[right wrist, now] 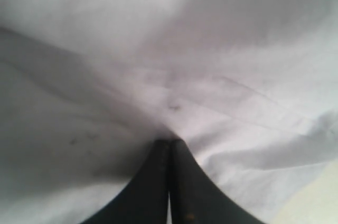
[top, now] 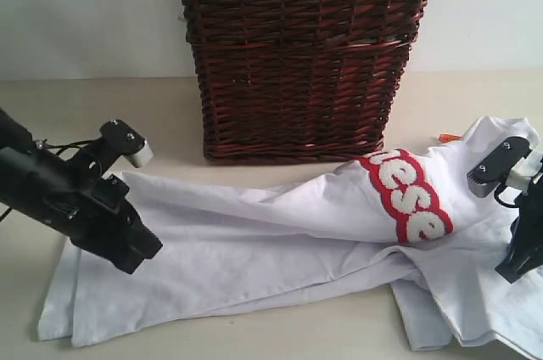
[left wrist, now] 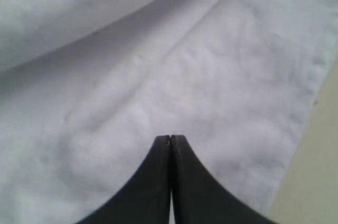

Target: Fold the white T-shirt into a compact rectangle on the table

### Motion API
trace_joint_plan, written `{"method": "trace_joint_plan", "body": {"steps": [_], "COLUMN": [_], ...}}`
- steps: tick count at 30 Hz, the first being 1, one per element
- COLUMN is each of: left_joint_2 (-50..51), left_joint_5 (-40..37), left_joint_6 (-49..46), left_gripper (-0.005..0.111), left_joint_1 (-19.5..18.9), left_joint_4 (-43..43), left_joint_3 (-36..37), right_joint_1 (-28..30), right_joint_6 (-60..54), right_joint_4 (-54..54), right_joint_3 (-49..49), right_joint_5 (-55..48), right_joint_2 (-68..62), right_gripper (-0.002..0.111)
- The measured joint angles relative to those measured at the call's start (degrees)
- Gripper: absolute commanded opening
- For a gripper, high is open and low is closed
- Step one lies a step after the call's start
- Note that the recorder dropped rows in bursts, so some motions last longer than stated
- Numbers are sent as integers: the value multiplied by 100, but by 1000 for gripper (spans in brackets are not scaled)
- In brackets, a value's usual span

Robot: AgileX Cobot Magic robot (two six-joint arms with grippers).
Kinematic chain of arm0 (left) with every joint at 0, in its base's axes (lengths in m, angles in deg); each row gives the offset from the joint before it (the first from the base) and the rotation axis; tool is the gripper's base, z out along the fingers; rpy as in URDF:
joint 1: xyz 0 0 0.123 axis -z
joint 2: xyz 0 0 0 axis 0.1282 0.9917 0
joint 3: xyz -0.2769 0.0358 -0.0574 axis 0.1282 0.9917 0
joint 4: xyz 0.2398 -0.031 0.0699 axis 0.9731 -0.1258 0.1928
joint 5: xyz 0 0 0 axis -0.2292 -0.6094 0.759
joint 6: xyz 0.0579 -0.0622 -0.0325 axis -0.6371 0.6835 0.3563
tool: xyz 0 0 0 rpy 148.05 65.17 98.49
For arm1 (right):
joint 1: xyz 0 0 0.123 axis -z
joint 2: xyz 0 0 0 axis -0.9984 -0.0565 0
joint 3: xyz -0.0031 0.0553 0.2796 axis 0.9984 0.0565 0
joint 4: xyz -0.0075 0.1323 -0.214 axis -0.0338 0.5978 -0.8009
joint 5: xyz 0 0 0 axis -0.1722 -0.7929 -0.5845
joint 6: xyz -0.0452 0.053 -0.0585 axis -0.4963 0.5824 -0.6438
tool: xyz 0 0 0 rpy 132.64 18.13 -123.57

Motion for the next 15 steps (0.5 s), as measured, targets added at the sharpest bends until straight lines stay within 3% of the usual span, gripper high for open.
{"method": "trace_joint_plan", "body": {"steps": [15], "left_joint_2": [92], "left_joint_5": [-325], "left_joint_6": [0], "left_gripper": [0], "left_joint_1": [0], "left_joint_4": [-55], "left_joint_3": [920], "right_joint_1": [0], "right_joint_6": [0], "right_joint_4": [0], "right_joint_3": [23], "right_joint_5": [135], "right_joint_2": [64], "right_gripper": [0]}}
